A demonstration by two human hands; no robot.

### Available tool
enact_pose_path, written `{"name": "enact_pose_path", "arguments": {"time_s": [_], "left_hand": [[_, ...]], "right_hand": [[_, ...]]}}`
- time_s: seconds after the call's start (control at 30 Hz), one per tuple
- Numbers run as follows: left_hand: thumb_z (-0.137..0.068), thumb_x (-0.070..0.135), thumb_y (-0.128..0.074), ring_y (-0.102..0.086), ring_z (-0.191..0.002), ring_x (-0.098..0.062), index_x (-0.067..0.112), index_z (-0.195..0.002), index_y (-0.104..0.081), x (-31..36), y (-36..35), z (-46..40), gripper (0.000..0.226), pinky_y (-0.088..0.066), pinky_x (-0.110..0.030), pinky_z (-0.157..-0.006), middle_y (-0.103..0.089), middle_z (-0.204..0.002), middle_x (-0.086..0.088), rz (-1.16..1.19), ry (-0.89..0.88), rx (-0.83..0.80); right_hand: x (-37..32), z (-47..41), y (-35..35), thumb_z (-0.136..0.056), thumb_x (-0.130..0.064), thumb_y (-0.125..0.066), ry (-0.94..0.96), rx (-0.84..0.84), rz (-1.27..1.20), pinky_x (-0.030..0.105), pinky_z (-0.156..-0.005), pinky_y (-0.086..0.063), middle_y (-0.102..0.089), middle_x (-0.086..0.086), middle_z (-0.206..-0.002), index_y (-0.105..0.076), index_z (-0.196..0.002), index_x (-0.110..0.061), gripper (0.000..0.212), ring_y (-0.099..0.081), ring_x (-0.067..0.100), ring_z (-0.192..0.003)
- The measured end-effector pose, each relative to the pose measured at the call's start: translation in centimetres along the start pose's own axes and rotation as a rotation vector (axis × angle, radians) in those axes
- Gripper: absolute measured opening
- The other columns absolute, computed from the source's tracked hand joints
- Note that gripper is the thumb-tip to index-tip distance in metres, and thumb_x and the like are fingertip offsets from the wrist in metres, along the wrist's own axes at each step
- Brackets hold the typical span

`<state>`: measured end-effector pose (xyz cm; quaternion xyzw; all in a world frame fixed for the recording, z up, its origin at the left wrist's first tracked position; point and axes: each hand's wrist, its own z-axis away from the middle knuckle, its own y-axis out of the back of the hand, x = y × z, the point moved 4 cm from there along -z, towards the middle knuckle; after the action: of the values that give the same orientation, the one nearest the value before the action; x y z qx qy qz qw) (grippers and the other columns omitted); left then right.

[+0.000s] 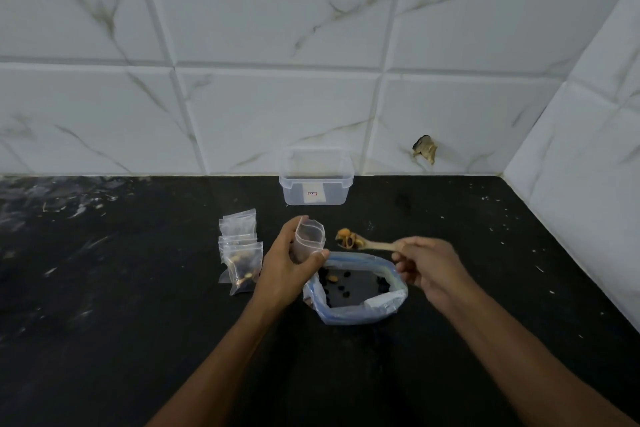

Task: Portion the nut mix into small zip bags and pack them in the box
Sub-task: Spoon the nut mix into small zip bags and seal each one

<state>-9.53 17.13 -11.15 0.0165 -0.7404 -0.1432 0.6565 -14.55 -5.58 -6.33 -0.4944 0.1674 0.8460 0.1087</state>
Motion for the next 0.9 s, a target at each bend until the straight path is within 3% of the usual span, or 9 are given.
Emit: {"name": "enact_pose_path", "arguments": {"time_s": [0.23, 0.33, 0.43, 0.53, 0.6, 0.7, 0.8, 0.9], "left_hand": [[-0.083, 0.031, -0.076, -0.056, -0.112, -0.002, 0.04, -0.133, -0.041, 0.5, -1.7, -0.4, 0.062, -0.052, -0.024, -0.09, -0.056, -0.122, 0.018, -0.016, 0.009, -0.028], [-0.083, 0.03, -0.076, -0.057, -0.108, 0.0, 0.039, -0.131, -0.042, 0.9, -2.4, -0.3, 0.06, -0.051, -0.016, -0.08, -0.057, -0.119, 0.017, -0.025, 0.005, -0.032], [-0.083, 0.029, -0.077, -0.059, -0.101, 0.006, 0.047, -0.121, -0.043, 1.2, -2.8, -0.1, 0.054, -0.051, -0.012, -0.075, -0.059, -0.112, 0.019, -0.019, 0.002, -0.017], [-0.082, 0.027, -0.077, -0.061, -0.099, 0.005, 0.05, -0.113, -0.045, 1.1, -3.0, 0.0, 0.05, -0.053, -0.016, -0.076, -0.061, -0.109, 0.018, -0.018, -0.005, -0.014], [-0.082, 0.025, -0.077, -0.061, -0.1, 0.003, 0.047, -0.116, -0.046, 1.0, -3.1, 0.2, 0.051, -0.051, -0.011, -0.074, -0.062, -0.11, 0.017, -0.01, 0.009, -0.01], [-0.08, 0.023, -0.079, -0.06, -0.102, 0.007, 0.044, -0.118, -0.045, 0.8, -3.0, 0.2, 0.055, -0.048, -0.006, -0.076, -0.063, -0.11, 0.018, 0.001, 0.016, -0.001], [-0.08, 0.017, -0.077, -0.061, -0.1, 0.009, 0.045, -0.116, -0.047, 0.7, -3.0, 0.2, 0.055, -0.049, -0.007, -0.077, -0.064, -0.109, 0.015, 0.01, 0.012, -0.012], [-0.082, 0.015, -0.075, -0.06, -0.1, 0.01, 0.037, -0.122, -0.049, 0.5, -3.1, 0.2, 0.053, -0.047, -0.005, -0.076, -0.063, -0.109, 0.014, 0.026, 0.012, -0.026]], "right_hand": [[-6.1, 1.8, 0.5, -0.097, -0.007, -0.052, 0.159, -0.009, 0.079, 0.024, -0.054, -0.049, -0.067, 0.009, -0.084, -0.069, -0.095, -0.01, 0.017, -0.06, 0.012, -0.062], [-6.4, 1.9, -0.5, -0.097, -0.009, -0.052, 0.279, 0.004, 0.245, 0.023, -0.052, -0.05, -0.068, 0.008, -0.085, -0.068, -0.098, -0.013, 0.016, -0.062, 0.012, -0.06], [-6.0, 2.5, -2.0, -0.097, -0.011, -0.052, 0.501, 0.042, 0.501, 0.015, -0.046, -0.048, -0.066, 0.002, -0.077, -0.066, -0.093, -0.018, 0.017, -0.062, 0.007, -0.051], [-5.3, 3.6, -3.6, -0.097, -0.011, -0.052, 0.762, 0.095, 0.676, 0.025, -0.051, -0.054, -0.063, -0.001, -0.07, -0.067, -0.09, -0.016, 0.017, -0.063, 0.01, -0.054], [-4.7, 4.1, -4.6, -0.096, -0.012, -0.053, 0.906, 0.112, 0.815, 0.03, -0.057, -0.052, -0.061, -0.001, -0.071, -0.067, -0.09, -0.013, 0.016, -0.058, 0.011, -0.06], [-3.6, 4.8, -6.1, -0.089, -0.01, -0.063, 1.04, 0.058, 1.024, 0.024, -0.055, -0.044, -0.058, 0.001, -0.079, -0.065, -0.09, -0.011, 0.002, -0.054, 0.013, -0.063], [-2.6, 5.8, -6.8, -0.066, -0.005, -0.083, 1.228, -0.006, 1.148, 0.014, -0.047, -0.038, -0.06, 0.003, -0.072, -0.065, -0.081, -0.012, 0.024, -0.053, 0.009, -0.049], [-2.5, 6.4, -6.9, -0.063, -0.004, -0.082, 1.4, -0.015, 1.211, 0.015, -0.046, -0.041, -0.062, 0.004, -0.07, -0.068, -0.082, -0.011, 0.025, -0.054, 0.009, -0.048]]}}
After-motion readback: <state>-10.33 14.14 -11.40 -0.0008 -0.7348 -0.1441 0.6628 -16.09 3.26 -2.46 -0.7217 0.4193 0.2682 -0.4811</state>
